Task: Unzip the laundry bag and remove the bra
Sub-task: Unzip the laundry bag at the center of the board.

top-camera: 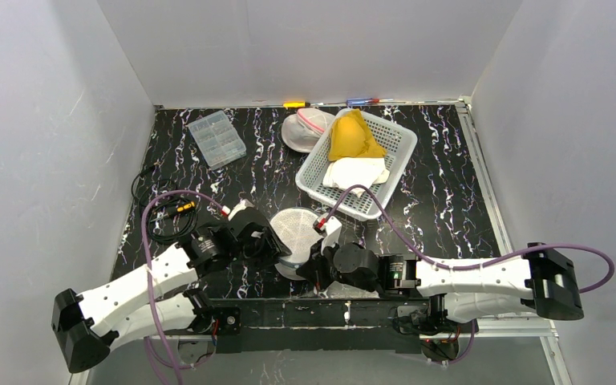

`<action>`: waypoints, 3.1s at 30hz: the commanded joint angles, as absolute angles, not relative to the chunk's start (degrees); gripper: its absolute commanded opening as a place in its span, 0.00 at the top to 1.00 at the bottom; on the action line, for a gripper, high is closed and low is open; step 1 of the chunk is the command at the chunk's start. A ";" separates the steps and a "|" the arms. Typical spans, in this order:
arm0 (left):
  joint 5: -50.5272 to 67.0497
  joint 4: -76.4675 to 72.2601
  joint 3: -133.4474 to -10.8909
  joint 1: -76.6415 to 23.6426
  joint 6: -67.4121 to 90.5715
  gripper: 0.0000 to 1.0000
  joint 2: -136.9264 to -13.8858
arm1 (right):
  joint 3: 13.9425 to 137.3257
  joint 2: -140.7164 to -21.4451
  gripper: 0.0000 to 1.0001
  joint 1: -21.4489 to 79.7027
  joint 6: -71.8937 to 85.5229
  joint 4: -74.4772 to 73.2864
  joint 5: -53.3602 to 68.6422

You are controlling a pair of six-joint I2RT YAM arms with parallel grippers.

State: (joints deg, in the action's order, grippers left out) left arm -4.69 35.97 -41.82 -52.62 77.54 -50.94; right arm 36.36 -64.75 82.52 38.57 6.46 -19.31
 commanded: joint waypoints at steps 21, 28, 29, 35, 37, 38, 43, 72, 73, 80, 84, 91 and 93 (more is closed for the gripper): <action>-11.19 39.28 -43.90 -51.68 77.71 1.00 -52.71 | 37.80 -57.71 0.99 82.66 41.36 -3.63 -28.95; -11.11 39.80 -43.52 -51.01 77.53 1.00 -52.13 | 35.94 -55.11 0.99 82.64 42.97 -5.83 -31.34; -11.04 39.75 -43.44 -50.96 77.54 1.00 -52.12 | 35.87 -54.96 0.99 82.65 43.12 -6.06 -31.48; -10.60 39.20 -43.00 -50.81 77.61 1.00 -52.04 | 35.70 -54.96 0.99 82.62 43.85 -7.61 -33.49; -10.55 39.08 -42.90 -50.75 77.62 1.00 -51.88 | 35.73 -55.10 0.99 82.68 44.47 -8.57 -34.50; -10.54 39.04 -42.81 -50.72 77.61 1.00 -51.74 | 35.75 -55.23 0.99 82.68 44.78 -9.08 -34.99; -10.00 38.13 -42.24 -50.72 77.77 1.00 -51.19 | 35.49 -55.29 0.99 82.69 46.13 -9.97 -35.99; -11.73 19.42 -33.10 -50.72 80.06 1.00 -43.54 | 32.41 -48.56 0.02 82.62 62.71 0.79 -32.90; -12.13 19.10 -32.87 -50.76 80.21 1.00 -43.09 | 32.24 -48.76 0.02 82.57 63.75 1.34 -33.40; -15.14 17.23 -30.71 -50.83 81.15 1.00 -39.17 | 30.59 -50.62 0.07 82.61 73.09 2.30 -38.83; -16.64 18.18 -30.31 -50.89 81.77 1.00 -37.59 | 30.06 -52.34 0.10 82.47 77.02 2.55 -40.61; -18.09 17.28 -29.00 -50.84 82.90 1.00 -37.04 | 31.07 -57.81 0.09 79.85 78.26 7.13 -36.92; -17.68 16.88 -29.09 -50.92 82.93 1.00 -37.68 | 30.55 -59.32 0.09 77.83 78.94 8.45 -34.65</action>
State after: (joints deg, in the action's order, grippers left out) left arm -15.22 18.76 -29.36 -51.11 82.32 -37.32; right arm 30.13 -57.17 80.62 76.36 3.70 -36.51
